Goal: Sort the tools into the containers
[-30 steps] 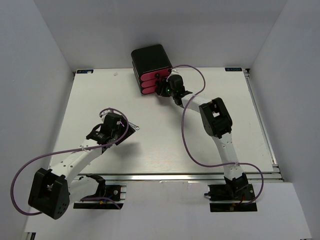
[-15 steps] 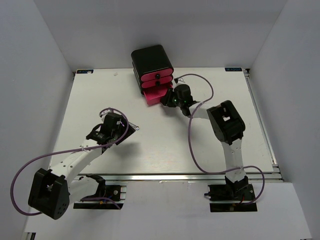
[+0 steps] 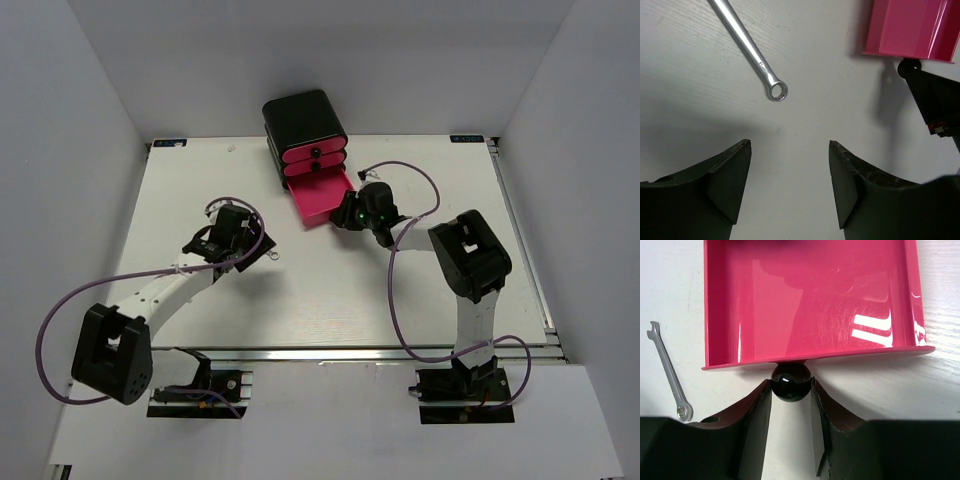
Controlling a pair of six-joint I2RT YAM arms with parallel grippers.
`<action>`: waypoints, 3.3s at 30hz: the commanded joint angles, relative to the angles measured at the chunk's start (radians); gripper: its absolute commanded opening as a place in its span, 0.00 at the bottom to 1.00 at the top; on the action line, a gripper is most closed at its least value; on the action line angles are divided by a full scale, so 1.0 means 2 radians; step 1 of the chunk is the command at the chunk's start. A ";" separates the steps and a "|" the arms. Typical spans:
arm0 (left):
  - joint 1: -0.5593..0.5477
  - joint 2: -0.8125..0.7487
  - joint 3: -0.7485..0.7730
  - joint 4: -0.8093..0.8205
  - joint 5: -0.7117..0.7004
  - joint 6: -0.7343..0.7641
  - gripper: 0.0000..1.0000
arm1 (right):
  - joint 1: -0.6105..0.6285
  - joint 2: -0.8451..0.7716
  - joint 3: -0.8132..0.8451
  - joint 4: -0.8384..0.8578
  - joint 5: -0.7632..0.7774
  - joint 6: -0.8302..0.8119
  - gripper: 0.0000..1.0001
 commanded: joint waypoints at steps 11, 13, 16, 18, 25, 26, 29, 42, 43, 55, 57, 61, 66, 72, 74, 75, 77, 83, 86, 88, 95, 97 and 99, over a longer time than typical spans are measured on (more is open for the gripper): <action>0.051 0.117 0.077 -0.038 0.009 -0.003 0.72 | -0.012 -0.045 -0.014 -0.019 -0.043 -0.035 0.82; 0.054 0.134 0.090 -0.044 0.008 -0.004 0.72 | -0.013 -0.067 -0.026 -0.033 -0.064 -0.065 0.89; 0.061 0.179 0.109 -0.044 0.008 -0.005 0.69 | -0.017 -0.107 -0.058 -0.053 -0.109 -0.110 0.89; 0.063 0.198 0.123 -0.046 0.008 -0.006 0.68 | -0.019 -0.137 -0.085 -0.050 -0.129 -0.152 0.89; 0.066 0.290 0.218 -0.118 -0.013 -0.015 0.63 | -0.026 -0.281 -0.195 -0.030 -0.167 -0.220 0.90; 0.066 0.297 0.234 -0.133 -0.019 -0.016 0.62 | -0.027 -0.294 -0.204 -0.026 -0.169 -0.221 0.89; 0.071 0.324 0.259 -0.166 -0.028 -0.028 0.59 | -0.030 -0.333 -0.232 -0.019 -0.162 -0.223 0.89; 0.090 0.380 0.246 -0.219 -0.034 -0.042 0.51 | -0.052 -0.422 -0.257 -0.017 -0.144 -0.207 0.89; 0.094 0.390 0.261 -0.230 -0.033 -0.042 0.51 | -0.052 -0.425 -0.257 -0.016 -0.145 -0.207 0.89; 0.102 0.452 0.302 -0.251 -0.034 -0.036 0.33 | -0.053 -0.464 -0.265 -0.016 -0.142 -0.202 0.89; 0.103 0.452 0.297 -0.247 -0.034 -0.034 0.22 | -0.053 -0.469 -0.266 -0.017 -0.140 -0.201 0.89; 0.102 0.437 0.281 -0.232 -0.027 -0.027 0.00 | -0.054 -0.473 -0.266 -0.017 -0.137 -0.203 0.89; 0.101 0.377 0.247 -0.197 -0.001 -0.010 0.00 | -0.055 -0.481 -0.263 -0.021 -0.139 -0.217 0.89; 0.082 0.303 0.239 -0.173 0.030 0.013 0.00 | -0.056 -0.476 -0.239 -0.061 -0.125 -0.246 0.89; 0.074 0.292 0.238 -0.167 0.050 0.014 0.00 | -0.056 -0.477 -0.235 -0.069 -0.125 -0.260 0.89; 0.071 0.288 0.238 -0.161 0.056 0.013 0.00 | -0.056 -0.479 -0.235 -0.069 -0.124 -0.259 0.89; 0.061 0.281 0.243 -0.157 0.076 0.007 0.00 | -0.057 -0.480 -0.236 -0.067 -0.124 -0.259 0.89; 0.026 0.275 0.277 -0.158 0.100 -0.004 0.00 | -0.060 -0.486 -0.239 -0.068 -0.116 -0.259 0.89; 0.012 0.272 0.299 -0.156 0.116 -0.013 0.00 | -0.060 -0.489 -0.240 -0.069 -0.111 -0.259 0.89; 0.003 0.272 0.309 -0.154 0.124 -0.019 0.00 | -0.062 -0.491 -0.241 -0.069 -0.107 -0.259 0.89; -0.005 0.278 0.348 -0.124 0.167 -0.054 0.00 | -0.064 -0.499 -0.249 -0.069 -0.095 -0.259 0.89; -0.007 0.291 0.366 -0.115 0.180 -0.071 0.00 | -0.065 -0.501 -0.250 -0.069 -0.093 -0.259 0.89; -0.009 0.310 0.380 -0.107 0.187 -0.082 0.00 | -0.065 -0.503 -0.252 -0.069 -0.091 -0.259 0.89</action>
